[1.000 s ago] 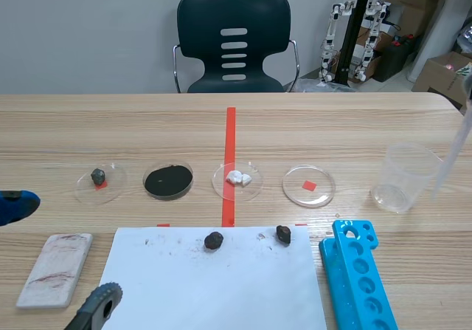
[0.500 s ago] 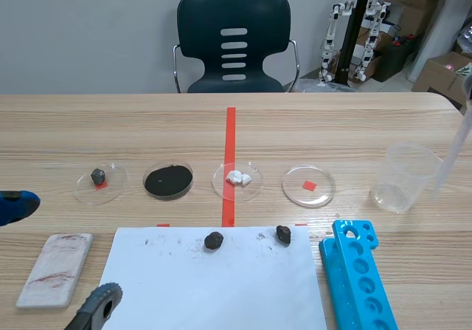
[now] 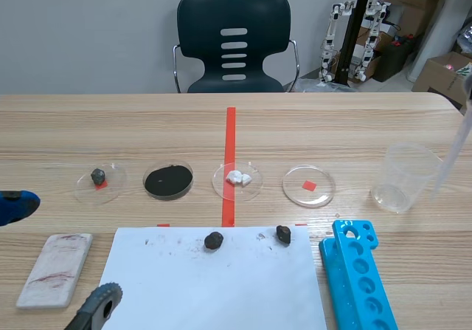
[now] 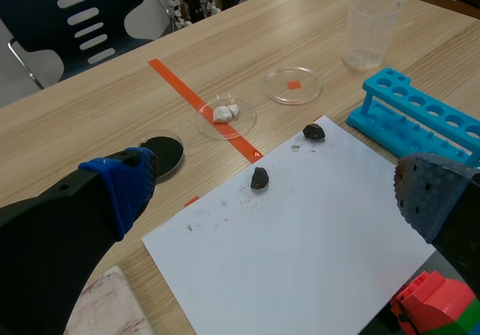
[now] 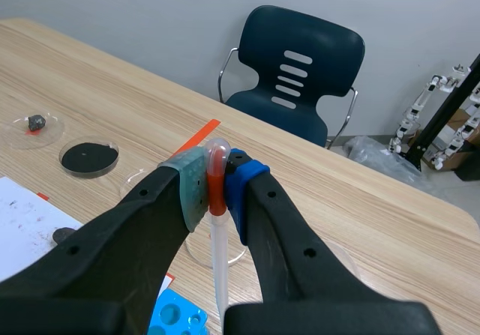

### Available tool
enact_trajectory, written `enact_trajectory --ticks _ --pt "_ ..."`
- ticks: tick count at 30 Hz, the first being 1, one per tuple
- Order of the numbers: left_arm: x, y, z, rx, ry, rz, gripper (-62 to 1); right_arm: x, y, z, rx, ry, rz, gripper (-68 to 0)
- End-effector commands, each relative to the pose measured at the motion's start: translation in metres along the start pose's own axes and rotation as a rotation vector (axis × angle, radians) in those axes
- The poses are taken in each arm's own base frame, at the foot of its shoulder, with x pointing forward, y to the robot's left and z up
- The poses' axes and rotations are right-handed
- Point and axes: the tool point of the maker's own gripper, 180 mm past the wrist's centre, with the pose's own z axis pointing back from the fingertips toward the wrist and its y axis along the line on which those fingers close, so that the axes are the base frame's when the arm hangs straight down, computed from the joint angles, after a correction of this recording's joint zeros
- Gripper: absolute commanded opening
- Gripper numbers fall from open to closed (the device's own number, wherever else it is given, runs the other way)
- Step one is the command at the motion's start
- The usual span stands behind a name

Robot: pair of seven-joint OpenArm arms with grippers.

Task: Put the dropper in the beaker

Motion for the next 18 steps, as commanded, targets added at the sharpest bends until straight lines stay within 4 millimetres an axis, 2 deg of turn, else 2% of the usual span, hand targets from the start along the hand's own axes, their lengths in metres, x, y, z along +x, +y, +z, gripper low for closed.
enact_trajectory --ticks 1,11,18 --pt "0.008 0.002 -0.001 0.003 -0.03 -0.003 1.4 0.01 -0.001 -0.002 0.004 -0.035 0.014 -62.5" --pt "0.008 0.002 -0.001 0.003 -0.03 -0.003 1.4 0.017 -0.006 -0.008 -0.006 -0.061 0.042 -62.5" --pt "0.008 0.002 -0.001 0.003 -0.03 -0.003 1.4 0.02 -0.019 -0.024 -0.035 -0.052 0.126 -62.5"
